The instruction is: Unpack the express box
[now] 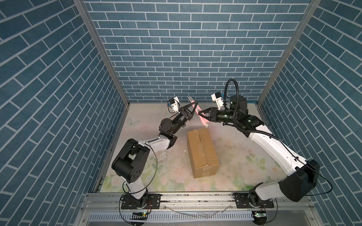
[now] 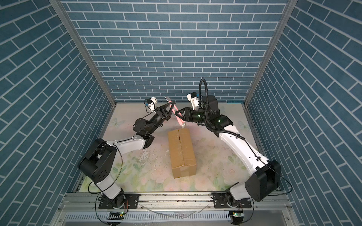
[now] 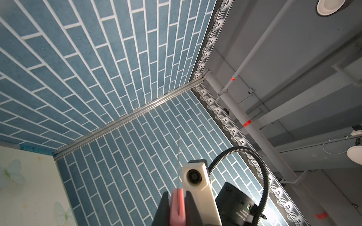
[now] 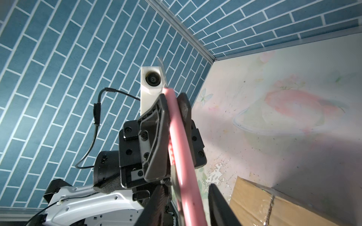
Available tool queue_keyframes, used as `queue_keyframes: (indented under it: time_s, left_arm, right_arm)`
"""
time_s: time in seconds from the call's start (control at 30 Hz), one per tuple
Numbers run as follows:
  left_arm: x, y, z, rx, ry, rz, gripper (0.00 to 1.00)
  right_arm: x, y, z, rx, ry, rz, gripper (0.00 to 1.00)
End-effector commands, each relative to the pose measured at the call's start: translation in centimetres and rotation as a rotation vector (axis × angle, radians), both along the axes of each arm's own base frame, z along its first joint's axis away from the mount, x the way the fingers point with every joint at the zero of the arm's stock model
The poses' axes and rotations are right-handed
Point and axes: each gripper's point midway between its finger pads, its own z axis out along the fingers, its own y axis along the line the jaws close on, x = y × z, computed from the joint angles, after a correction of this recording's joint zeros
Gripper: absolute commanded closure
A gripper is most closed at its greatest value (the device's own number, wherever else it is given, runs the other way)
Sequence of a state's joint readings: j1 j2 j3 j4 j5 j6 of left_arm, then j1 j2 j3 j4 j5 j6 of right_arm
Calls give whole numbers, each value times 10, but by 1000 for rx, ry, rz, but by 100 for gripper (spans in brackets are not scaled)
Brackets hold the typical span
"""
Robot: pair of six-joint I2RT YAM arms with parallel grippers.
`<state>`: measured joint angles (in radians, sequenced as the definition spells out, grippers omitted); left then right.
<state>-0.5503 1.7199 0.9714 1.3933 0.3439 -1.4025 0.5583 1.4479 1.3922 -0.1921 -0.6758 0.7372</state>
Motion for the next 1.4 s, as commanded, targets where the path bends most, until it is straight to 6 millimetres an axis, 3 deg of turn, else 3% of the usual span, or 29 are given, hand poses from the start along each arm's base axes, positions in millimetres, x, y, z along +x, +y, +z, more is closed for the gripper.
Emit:
queue_keyframes:
  time_s: [0.0, 0.2, 0.57, 0.93, 1.1, 1.37]
  left_arm:
    - [10, 3, 9, -20, -15, 35, 100]
    - [12, 4, 14, -37, -24, 50, 100]
    - [12, 2, 7, -33, -11, 57, 100]
    - [12, -1, 4, -29, -6, 50, 100]
    - [11, -3, 2, -25, -3, 47, 100]
    - [10, 0, -2, -19, 4, 54, 100]
  right_arm:
    - [1, 12, 23, 83, -21, 87, 62]
    - [7, 17, 27, 99, -20, 120, 64]
    - [16, 22, 38, 147, -24, 136, 68]
    - [20, 24, 40, 153, -20, 138, 81]
    - [21, 25, 42, 157, -26, 137, 100]
    - [17, 20, 41, 142, -22, 119, 100]
